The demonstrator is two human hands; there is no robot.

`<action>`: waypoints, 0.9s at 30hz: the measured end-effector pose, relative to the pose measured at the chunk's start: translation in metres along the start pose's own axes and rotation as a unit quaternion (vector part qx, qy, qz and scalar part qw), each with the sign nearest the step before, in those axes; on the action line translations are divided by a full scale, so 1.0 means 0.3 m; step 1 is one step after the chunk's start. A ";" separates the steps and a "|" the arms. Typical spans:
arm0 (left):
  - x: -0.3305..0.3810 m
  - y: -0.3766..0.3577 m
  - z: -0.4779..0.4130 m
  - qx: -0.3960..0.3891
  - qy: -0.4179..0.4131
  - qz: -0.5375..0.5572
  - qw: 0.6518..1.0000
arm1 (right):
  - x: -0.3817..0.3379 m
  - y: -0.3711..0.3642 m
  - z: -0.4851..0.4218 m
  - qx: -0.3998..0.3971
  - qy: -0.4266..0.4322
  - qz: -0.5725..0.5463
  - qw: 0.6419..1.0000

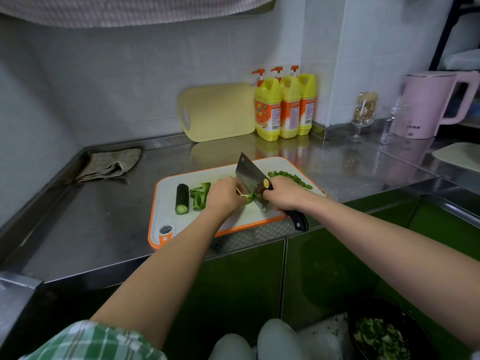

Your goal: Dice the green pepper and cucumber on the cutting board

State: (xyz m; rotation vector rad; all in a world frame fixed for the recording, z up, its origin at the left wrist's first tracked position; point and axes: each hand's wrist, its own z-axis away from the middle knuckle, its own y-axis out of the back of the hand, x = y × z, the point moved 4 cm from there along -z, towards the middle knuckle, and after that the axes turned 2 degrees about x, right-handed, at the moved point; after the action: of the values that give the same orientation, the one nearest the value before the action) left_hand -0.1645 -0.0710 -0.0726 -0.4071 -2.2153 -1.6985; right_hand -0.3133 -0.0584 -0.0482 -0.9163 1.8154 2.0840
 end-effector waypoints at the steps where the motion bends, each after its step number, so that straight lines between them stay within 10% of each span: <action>1: 0.002 0.003 0.002 0.003 0.008 -0.004 1.000 | 0.000 0.003 0.000 0.004 0.000 -0.007 1.000; 27: -0.004 -0.004 0.069 0.098 0.054 0.070 0.991 | -0.050 0.013 0.050 -0.027 0.009 0.109 0.994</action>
State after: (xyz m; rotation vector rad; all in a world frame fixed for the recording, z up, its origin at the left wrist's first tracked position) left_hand -0.1655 -0.0512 -0.0792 -0.4002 -2.1941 -1.3843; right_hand -0.3083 -0.0416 -0.0356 -0.7835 1.9556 2.2707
